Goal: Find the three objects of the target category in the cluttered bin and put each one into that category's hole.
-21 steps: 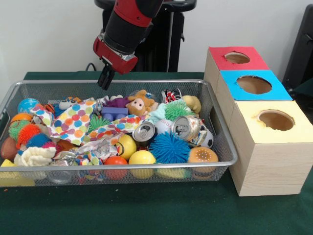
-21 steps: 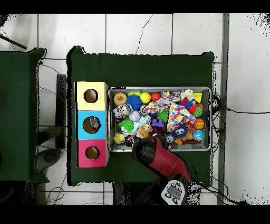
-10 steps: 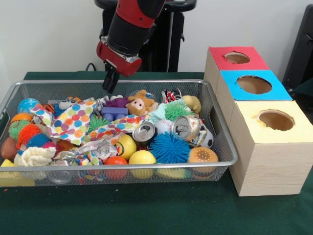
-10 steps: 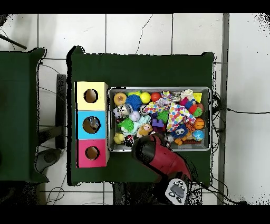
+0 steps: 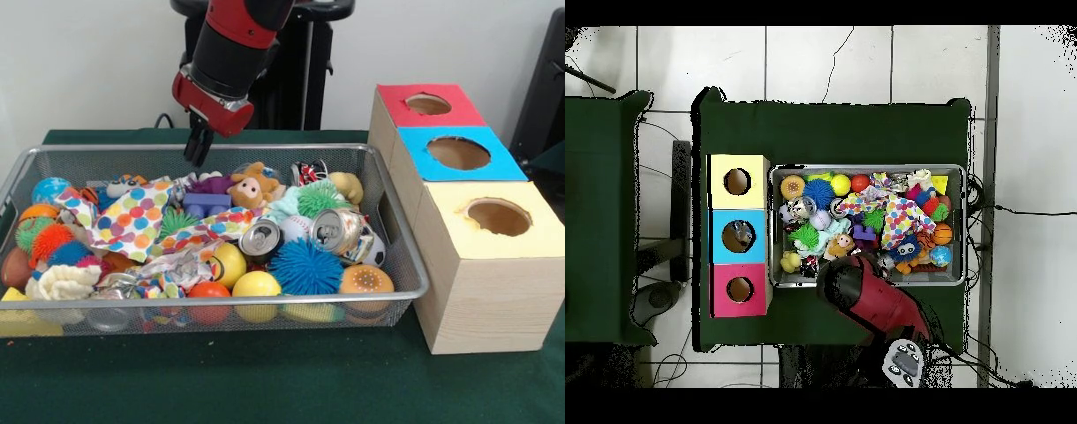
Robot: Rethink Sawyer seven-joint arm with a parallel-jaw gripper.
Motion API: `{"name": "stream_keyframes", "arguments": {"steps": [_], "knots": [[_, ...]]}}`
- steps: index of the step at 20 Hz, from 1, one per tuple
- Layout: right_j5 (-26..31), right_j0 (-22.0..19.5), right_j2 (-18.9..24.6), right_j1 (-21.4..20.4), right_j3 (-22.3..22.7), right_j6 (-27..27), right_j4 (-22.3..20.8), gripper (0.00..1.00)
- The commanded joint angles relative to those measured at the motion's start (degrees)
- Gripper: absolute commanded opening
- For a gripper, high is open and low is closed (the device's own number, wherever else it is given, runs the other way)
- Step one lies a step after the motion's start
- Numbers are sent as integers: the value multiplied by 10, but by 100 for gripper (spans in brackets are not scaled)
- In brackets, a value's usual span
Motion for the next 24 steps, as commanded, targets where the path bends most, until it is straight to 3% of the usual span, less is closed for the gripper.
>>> {"name": "stream_keyframes", "arguments": {"steps": [1, 15, 16, 19, 21, 24], "knots": [[77, -17, 68, -3, 6, 89, 10, 0], [74, -16, 71, -5, 9, 87, 6, 0], [79, -21, 76, -7, 14, 93, 12, 100], [47, -36, 94, -15, 27, 92, 7, 100], [38, -22, 76, -9, 12, 77, -10, 100], [69, -8, 61, -2, 12, 93, 6, 100]]}}
